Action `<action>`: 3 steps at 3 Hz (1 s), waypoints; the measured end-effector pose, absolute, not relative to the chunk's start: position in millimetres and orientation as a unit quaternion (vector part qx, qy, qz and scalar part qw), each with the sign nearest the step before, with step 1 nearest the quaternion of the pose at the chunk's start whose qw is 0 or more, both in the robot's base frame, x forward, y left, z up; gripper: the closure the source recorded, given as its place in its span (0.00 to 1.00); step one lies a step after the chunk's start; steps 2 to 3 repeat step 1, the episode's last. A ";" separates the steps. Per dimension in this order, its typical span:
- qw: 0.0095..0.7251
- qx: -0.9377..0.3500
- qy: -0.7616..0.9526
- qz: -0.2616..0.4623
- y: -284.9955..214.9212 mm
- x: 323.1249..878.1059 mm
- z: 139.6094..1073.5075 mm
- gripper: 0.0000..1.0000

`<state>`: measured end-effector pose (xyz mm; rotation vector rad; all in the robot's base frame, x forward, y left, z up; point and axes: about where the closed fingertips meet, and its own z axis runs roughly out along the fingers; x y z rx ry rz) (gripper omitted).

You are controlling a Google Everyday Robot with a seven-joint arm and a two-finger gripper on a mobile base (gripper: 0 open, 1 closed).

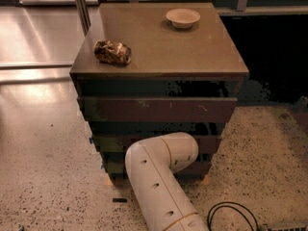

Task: Close bottom drawer

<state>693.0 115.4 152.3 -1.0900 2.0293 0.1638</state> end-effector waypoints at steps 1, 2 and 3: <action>0.407 -0.428 0.804 0.064 112.2 694.1 154.4 1.00; 0.407 -0.428 0.804 0.064 112.2 694.1 154.4 1.00; 0.407 -0.428 0.804 0.064 112.2 694.1 154.4 1.00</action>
Offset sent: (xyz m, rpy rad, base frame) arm 0.0000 0.0000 0.0000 0.0000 0.0000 0.0000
